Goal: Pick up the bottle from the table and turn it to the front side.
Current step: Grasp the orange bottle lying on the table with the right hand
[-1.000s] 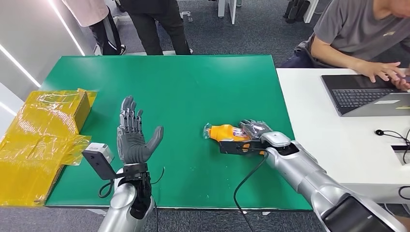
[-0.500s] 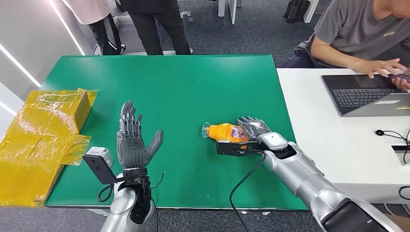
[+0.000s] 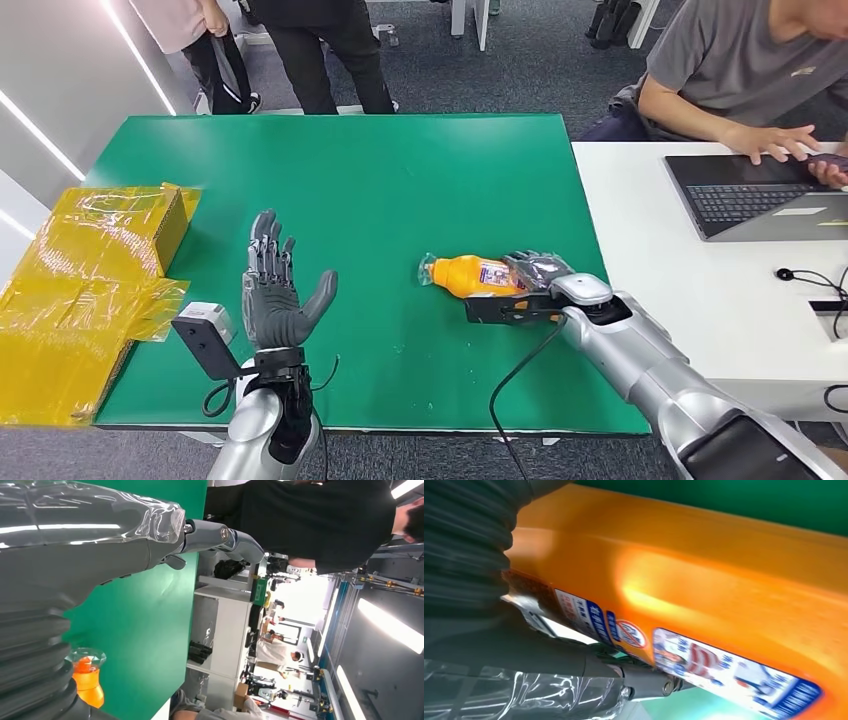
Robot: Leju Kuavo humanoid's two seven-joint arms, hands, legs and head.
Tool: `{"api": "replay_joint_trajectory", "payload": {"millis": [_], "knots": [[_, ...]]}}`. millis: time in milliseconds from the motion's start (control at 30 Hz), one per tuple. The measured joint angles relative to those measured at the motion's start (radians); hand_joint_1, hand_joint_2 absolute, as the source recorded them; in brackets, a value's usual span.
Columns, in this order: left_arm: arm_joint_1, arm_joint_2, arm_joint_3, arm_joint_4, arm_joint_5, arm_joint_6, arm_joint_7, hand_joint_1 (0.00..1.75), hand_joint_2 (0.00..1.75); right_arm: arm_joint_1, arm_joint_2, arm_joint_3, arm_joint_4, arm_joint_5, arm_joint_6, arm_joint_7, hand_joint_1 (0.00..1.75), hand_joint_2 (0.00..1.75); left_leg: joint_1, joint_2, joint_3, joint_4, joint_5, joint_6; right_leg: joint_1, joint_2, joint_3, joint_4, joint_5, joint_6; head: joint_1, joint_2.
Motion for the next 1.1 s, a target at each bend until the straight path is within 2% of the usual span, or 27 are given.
{"api": "replay_joint_trajectory", "payload": {"millis": [367,400,500,533,1100], "knots": [[0.000,0.008,0.000,0.000,0.008,0.007,0.000,0.00,1.75,-0.012,-0.019,0.000,0.019,0.005,-0.006,0.023,0.02,1.75,0.000,0.000,0.000,0.000,0.000,0.000,0.000,0.000,0.000,0.000,0.000,0.000,0.000,0.000],[0.000,0.008,0.000,0.000,0.009,0.007,0.000,0.00,1.75,-0.011,-0.022,-0.001,0.019,0.005,-0.006,0.027,0.38,1.75,0.000,0.000,0.000,0.000,0.000,0.000,0.000,0.000,0.000,0.000,0.000,0.000,0.000,0.000],[0.000,0.008,0.000,0.000,0.009,0.007,0.000,0.00,1.75,-0.007,-0.028,-0.006,0.019,0.003,-0.011,0.032,1.66,1.75,0.000,0.000,0.001,0.001,0.000,0.000,0.000,0.000,0.001,0.000,0.000,0.001,0.000,0.000],[-0.001,0.007,-0.001,0.000,0.009,0.006,0.000,0.00,1.75,-0.004,-0.030,-0.009,0.019,0.002,-0.016,0.032,1.73,1.75,0.000,0.000,0.001,0.001,0.000,0.000,0.000,0.001,0.001,0.000,0.000,0.001,0.000,0.000],[-0.011,0.005,0.000,0.000,-0.003,-0.034,0.019,0.00,1.75,0.058,-0.038,-0.078,-0.018,-0.016,-0.069,0.021,1.75,1.75,0.000,0.001,0.005,0.001,0.000,0.001,0.000,0.001,0.006,-0.001,0.001,0.001,0.000,0.000]]}}
